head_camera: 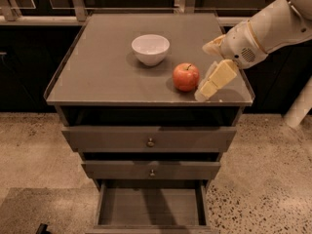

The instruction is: Place apple into bottom drawer

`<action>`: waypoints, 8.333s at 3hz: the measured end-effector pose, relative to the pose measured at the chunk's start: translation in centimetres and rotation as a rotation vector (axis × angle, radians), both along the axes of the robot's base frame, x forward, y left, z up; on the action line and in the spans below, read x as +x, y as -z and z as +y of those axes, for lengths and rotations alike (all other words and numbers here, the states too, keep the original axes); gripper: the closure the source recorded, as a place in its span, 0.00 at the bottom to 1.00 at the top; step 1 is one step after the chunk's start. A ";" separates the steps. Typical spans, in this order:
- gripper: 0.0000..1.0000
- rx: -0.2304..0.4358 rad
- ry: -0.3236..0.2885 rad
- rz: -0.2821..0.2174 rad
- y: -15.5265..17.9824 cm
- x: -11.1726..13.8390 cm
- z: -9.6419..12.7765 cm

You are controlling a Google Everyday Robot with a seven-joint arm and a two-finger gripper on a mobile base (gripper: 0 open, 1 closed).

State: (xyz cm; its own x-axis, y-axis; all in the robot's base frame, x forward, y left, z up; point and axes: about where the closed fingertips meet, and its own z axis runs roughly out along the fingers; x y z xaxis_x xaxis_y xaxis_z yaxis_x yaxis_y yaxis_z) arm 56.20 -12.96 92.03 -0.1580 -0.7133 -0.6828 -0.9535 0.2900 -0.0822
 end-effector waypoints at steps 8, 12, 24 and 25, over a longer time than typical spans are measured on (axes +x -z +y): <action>0.66 0.065 0.022 0.066 7.0 7.0 2.6; 1.00 0.270 -0.081 0.027 3.7 -0.8 4.7; 1.00 0.546 0.382 0.390 46.3 -9.6 3.8; 1.00 0.542 0.441 0.439 51.6 -8.2 3.5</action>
Offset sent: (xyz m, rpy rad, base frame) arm 0.0630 0.0096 -0.0269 0.0913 -0.0011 -0.0075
